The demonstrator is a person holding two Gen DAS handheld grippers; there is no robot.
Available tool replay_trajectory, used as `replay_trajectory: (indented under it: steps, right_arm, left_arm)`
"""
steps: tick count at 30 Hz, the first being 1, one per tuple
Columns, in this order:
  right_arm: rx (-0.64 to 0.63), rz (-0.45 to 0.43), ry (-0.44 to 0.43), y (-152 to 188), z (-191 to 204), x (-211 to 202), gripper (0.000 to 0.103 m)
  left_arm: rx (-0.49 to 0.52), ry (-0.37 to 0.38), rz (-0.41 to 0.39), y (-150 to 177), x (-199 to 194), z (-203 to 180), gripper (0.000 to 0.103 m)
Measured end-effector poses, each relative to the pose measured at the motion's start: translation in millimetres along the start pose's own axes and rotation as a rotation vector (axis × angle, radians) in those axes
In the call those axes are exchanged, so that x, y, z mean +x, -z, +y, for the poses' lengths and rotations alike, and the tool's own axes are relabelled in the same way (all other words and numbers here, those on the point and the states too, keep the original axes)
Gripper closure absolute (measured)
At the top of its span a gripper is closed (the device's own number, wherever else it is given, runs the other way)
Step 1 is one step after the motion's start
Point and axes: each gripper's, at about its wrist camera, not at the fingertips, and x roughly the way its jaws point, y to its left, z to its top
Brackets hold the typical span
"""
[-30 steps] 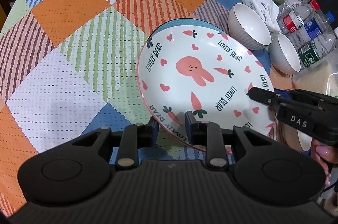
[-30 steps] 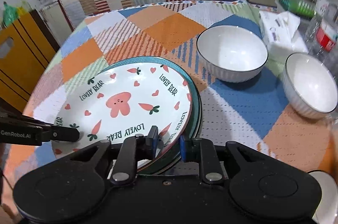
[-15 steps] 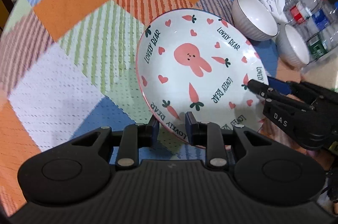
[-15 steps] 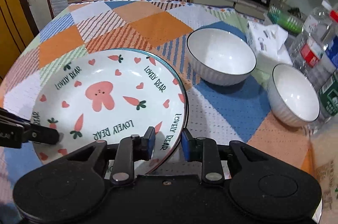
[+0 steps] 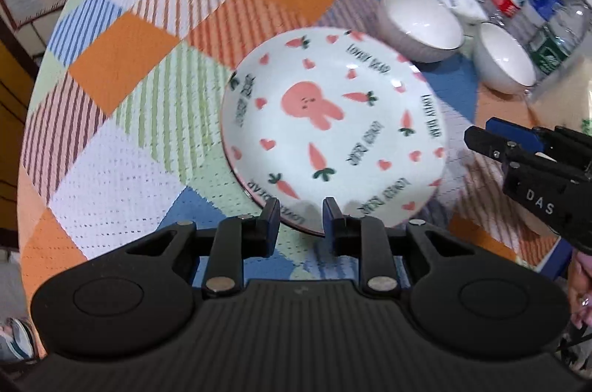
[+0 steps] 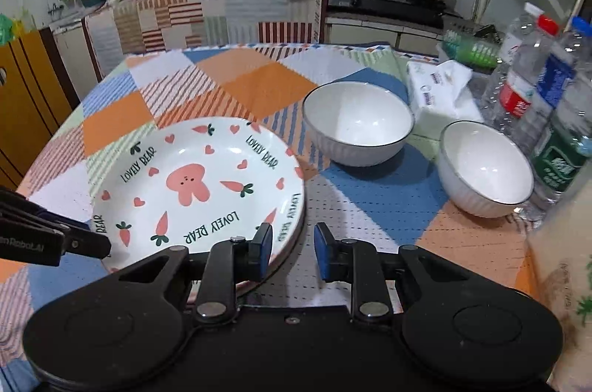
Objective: Organize plates and bowls
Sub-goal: 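Release the bunny plate from the left tool and pull back, then move the left tool to a white bowl rim and close on it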
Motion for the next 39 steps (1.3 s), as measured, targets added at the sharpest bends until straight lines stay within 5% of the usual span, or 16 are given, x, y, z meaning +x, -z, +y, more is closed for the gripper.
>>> replay_trajectory:
  steps: [11, 21, 24, 34, 39]
  right_arm:
    - [0.014, -0.071, -0.061, -8, -33, -76, 0.073]
    - [0.049, -0.138, -0.025, 27, -76, -140, 0.056]
    - [0.057, -0.152, -0.017, 41, -92, -155, 0.042]
    - [0.027, -0.001, -0.026, 89, -132, -133, 0.026]
    - [0.008, 0.051, -0.043, 113, -139, -110, 0.014]
  left_arm:
    - [0.089, 0.018, -0.046, 16, -67, -45, 0.076]
    - [0.158, 0.051, -0.086, 42, -108, -101, 0.069]
    - [0.158, 0.039, -0.074, 45, -109, -117, 0.062]
    - [0.191, 0.055, -0.018, 48, -74, -161, 0.042]
    - [0.191, 0.088, 0.0, 44, -41, -179, 0.041]
